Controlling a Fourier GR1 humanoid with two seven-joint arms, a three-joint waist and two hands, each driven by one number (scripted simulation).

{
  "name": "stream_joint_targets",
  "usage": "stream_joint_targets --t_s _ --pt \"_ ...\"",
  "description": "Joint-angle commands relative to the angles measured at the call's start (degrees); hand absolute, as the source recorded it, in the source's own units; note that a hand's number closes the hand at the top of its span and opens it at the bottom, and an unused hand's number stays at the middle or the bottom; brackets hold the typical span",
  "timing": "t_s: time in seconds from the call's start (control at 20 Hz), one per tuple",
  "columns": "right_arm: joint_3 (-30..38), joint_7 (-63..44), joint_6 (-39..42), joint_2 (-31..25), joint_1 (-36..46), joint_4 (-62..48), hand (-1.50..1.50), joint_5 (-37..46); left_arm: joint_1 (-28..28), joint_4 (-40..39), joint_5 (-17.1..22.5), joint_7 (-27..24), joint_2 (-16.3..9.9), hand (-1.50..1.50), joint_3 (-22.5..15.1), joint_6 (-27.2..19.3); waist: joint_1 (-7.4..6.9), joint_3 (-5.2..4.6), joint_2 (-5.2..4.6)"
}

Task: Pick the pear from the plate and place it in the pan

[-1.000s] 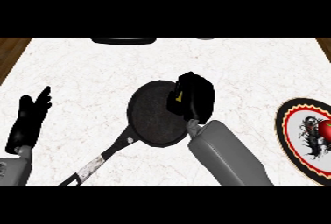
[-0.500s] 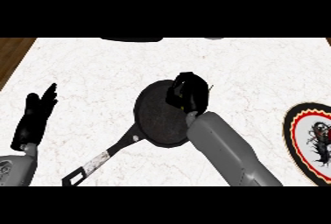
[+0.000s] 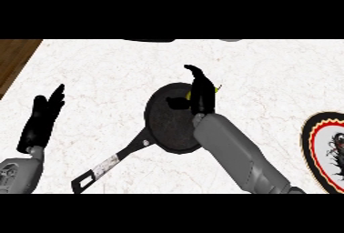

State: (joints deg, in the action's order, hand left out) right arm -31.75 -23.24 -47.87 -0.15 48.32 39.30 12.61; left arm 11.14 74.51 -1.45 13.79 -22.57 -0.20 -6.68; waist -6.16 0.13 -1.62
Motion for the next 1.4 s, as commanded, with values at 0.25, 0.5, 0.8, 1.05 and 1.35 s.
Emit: stream_joint_targets --t_s 0.25,0.5,0.8,1.05,1.35 --pt "-1.4 13.3 -12.8 0.1 -0.4 1.2 -1.50 -11.4 1.0 -1.7 -1.3 -0.5 0.6 0.00 0.1 -0.8 0.63 0.03 0.16" --pt "0.3 13.2 -17.3 0.1 2.6 0.3 -1.50 -15.3 0.4 -2.3 0.8 1.0 -0.3 0.00 2.5 0.8 2.83 -0.07 0.93" --pt "2.9 13.6 -18.7 -2.1 -6.7 9.2 -1.50 -12.6 -2.9 -1.4 1.6 -0.4 -2.6 0.00 5.8 1.6 6.81 -0.14 2.02" --pt "2.8 12.2 -16.5 -11.3 -18.5 25.0 -1.50 -11.7 -5.6 3.0 0.0 2.6 -1.3 0.00 4.7 -0.4 7.46 -0.12 2.27" --pt "2.9 10.0 -10.3 -26.1 -35.2 49.2 -1.50 -13.4 -6.9 0.9 1.5 -0.6 -2.1 0.00 7.2 1.1 8.27 -0.15 2.30"
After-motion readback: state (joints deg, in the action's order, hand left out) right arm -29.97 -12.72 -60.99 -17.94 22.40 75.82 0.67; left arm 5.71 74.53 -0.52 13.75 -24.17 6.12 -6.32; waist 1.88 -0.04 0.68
